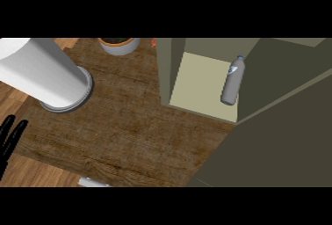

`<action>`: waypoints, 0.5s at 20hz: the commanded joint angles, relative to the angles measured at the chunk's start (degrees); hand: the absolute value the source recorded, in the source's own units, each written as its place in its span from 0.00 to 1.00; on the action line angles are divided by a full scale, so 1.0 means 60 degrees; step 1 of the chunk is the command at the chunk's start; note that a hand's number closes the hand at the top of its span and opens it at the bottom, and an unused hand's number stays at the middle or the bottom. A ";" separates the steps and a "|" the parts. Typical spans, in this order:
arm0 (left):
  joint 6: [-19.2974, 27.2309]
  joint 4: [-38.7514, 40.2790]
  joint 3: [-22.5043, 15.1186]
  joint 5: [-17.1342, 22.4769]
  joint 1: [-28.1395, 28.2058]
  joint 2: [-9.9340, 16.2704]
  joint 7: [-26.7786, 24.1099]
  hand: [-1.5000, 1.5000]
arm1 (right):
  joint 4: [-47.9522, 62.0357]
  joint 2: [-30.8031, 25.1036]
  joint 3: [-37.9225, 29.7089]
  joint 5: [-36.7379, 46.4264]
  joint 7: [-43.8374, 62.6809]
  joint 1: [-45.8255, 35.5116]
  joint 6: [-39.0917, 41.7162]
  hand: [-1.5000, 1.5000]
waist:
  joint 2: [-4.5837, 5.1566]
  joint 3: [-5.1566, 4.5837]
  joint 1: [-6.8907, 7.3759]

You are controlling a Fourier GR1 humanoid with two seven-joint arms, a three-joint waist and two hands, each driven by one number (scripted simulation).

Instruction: Pick up the bottled water, place it into the cabinet and close the cabinet

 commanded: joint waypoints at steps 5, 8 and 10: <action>-0.0277 -0.0015 0.0051 0.0074 -0.0156 0.0098 0.0028 0.00 | 0.0453 0.0903 0.0856 -0.1193 0.0556 -0.0150 -0.0281 1.00 | 0.0271 0.0059 0.0335; -0.0277 0.0038 0.0154 0.0096 -0.0273 0.0138 0.0023 0.00 | 0.0589 0.1032 0.0462 -0.1206 0.0723 -0.0232 -0.0490 1.00 | 0.0285 0.0062 0.0250; -0.0307 0.0171 0.0137 0.0104 -0.0266 0.0100 0.0018 0.00 | 0.0637 0.1226 0.0299 -0.1127 0.0876 -0.0471 -0.0654 1.00 | 0.0232 0.0050 0.0159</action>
